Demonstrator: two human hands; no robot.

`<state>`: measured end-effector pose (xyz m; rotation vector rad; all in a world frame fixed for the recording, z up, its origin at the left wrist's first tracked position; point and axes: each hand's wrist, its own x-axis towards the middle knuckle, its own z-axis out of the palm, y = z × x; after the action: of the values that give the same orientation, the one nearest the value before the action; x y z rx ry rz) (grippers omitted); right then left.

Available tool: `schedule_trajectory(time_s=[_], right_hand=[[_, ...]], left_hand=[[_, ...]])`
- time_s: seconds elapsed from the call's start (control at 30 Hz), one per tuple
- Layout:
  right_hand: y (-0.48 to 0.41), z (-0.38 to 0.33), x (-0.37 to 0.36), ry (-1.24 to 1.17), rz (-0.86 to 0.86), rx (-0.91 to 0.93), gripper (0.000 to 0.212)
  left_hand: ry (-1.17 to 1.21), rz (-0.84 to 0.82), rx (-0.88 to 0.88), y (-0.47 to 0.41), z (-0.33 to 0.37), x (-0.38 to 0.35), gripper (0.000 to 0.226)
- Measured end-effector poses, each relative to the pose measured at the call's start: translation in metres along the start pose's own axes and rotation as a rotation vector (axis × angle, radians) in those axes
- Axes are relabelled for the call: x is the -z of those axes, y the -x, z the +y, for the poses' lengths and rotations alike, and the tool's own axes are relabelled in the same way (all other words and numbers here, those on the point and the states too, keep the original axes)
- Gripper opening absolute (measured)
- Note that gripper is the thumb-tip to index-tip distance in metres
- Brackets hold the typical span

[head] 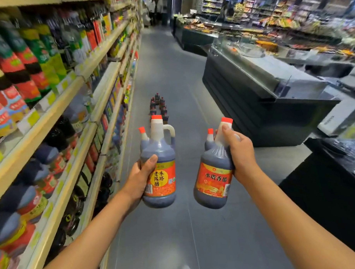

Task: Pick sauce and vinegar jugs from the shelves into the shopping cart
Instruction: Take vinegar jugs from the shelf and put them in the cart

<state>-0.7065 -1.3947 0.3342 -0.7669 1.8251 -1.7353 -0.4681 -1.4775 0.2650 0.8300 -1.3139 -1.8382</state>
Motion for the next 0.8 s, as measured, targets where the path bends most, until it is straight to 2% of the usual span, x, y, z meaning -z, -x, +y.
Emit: schedule_trajectory(time_s=[0.2, 0.47, 0.8], right_hand=[[-0.080, 0.009, -0.010, 0.020, 0.030, 0.002, 0.051], [-0.221, 0.007, -0.032, 0.043, -0.021, -0.002, 0.041], [-0.368, 0.005, -0.097, 0.065, -0.052, -0.020, 0.031]], left_hand=[[-0.006, -0.027, 0.002, -0.088, 0.007, -0.011, 0.110], [-0.036, 0.031, -0.002, -0.211, 0.013, -0.028, 0.106], [-0.045, 0.099, -0.003, -0.355, 0.028, -0.004, 0.095]])
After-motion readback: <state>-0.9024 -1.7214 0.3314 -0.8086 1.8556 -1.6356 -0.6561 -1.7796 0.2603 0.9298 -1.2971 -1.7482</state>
